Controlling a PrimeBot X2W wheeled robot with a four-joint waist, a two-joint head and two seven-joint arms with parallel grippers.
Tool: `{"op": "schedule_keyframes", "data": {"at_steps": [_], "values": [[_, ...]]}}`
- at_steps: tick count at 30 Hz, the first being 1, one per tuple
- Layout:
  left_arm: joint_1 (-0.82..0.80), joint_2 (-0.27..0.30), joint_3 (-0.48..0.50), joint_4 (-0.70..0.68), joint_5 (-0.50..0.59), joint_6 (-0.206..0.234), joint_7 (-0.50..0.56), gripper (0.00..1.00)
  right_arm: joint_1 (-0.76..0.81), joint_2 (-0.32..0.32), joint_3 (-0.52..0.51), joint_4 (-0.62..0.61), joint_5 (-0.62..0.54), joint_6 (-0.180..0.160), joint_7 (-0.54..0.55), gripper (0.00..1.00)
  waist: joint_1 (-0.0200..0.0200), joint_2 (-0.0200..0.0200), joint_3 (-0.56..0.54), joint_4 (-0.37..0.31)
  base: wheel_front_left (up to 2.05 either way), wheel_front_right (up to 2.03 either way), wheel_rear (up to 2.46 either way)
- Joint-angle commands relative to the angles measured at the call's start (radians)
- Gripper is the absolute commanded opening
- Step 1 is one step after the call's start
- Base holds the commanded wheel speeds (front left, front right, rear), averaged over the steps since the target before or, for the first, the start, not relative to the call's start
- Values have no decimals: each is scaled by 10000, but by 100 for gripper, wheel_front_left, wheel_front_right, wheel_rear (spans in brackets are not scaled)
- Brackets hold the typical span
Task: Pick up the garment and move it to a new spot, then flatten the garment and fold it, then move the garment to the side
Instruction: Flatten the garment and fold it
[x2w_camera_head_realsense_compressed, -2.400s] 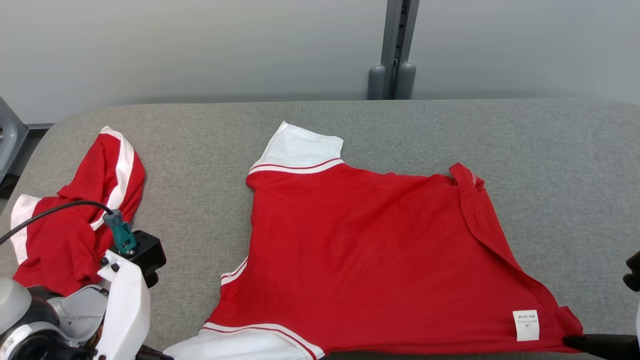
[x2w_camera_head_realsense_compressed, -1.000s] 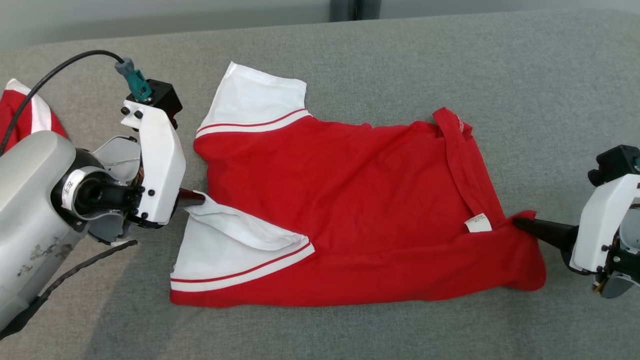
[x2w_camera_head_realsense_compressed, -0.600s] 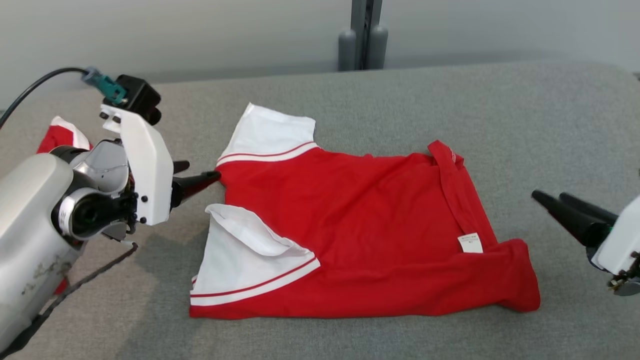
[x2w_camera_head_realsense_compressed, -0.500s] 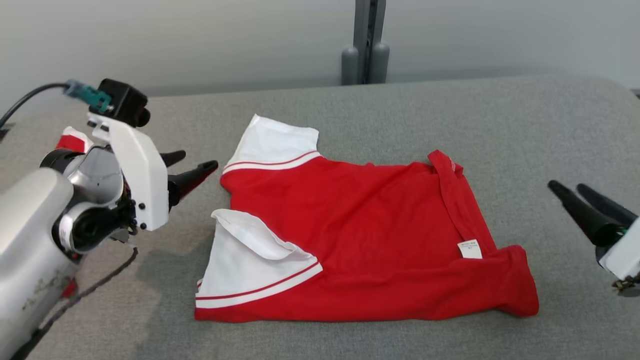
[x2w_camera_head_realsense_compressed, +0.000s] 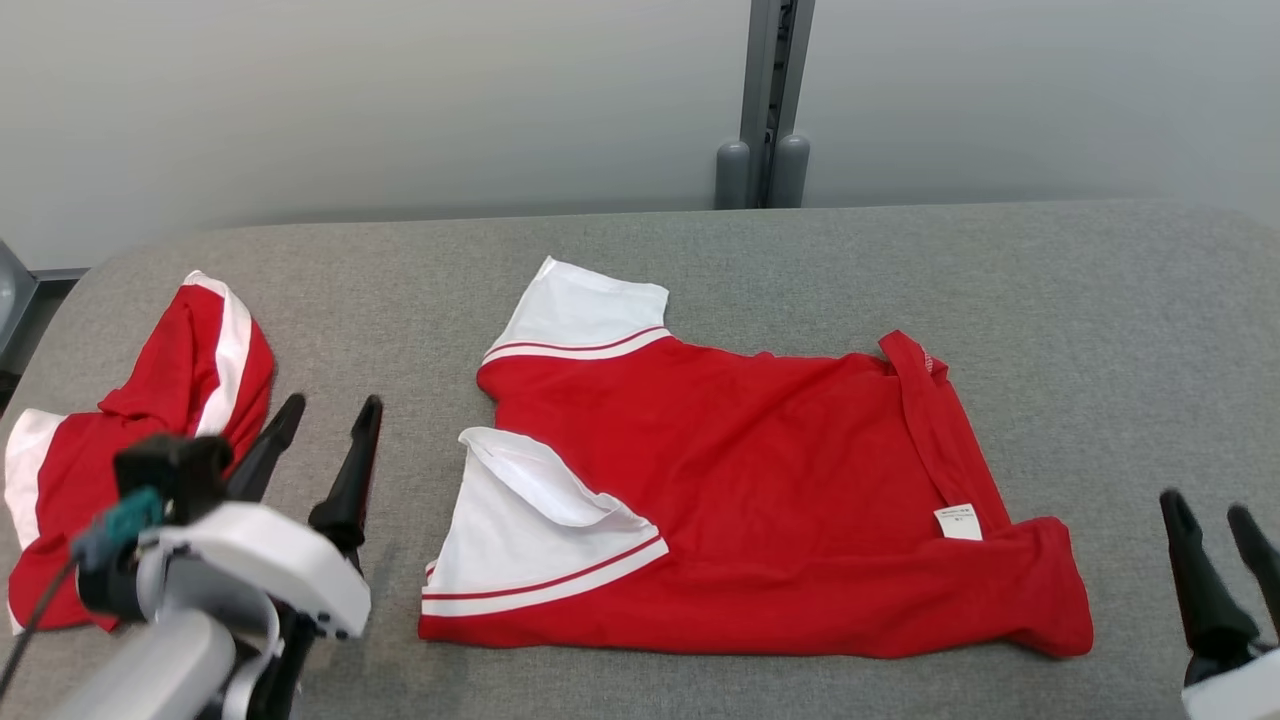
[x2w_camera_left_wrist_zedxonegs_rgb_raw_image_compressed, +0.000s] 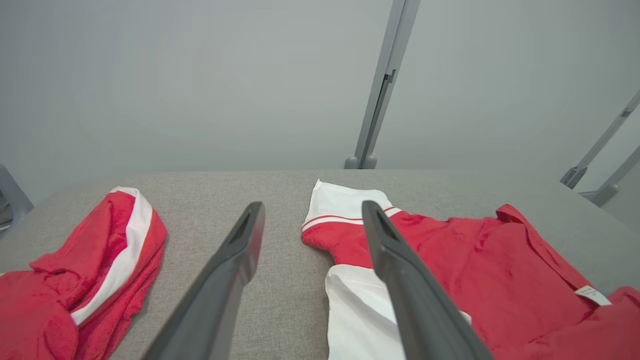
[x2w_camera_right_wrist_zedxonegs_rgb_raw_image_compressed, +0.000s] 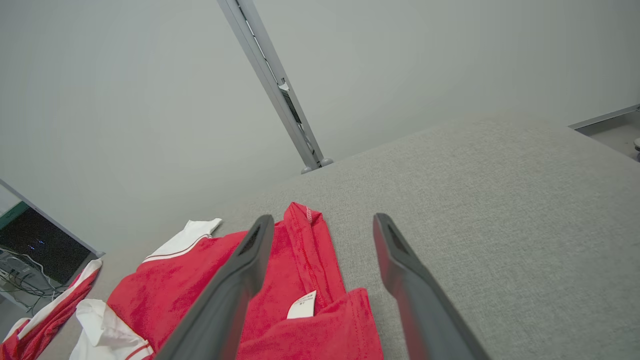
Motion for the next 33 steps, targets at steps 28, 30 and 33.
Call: {"op": "schedule_keyframes", "data": {"at_steps": [28, 30, 33], "values": [[894, -375, -1546, 1284, -259, -304, 2416, 100, -1639, -364, 1625, 4195, 667, 21, 1761, 100, 0, 0, 898, 103, 0, 0, 0], [668, -498, -1601, 1454, -213, -420, 2517, 100, -1782, -368, 1756, 4301, 734, 21, 1846, 100, 0, 0, 988, 114, 0, 0, 0], [433, -763, -1701, 1673, -207, -626, 2659, 100, -1899, -376, 1971, 4368, 854, 21, 1978, 100, 0, 0, 1070, 113, 0, 0, 0]]}}
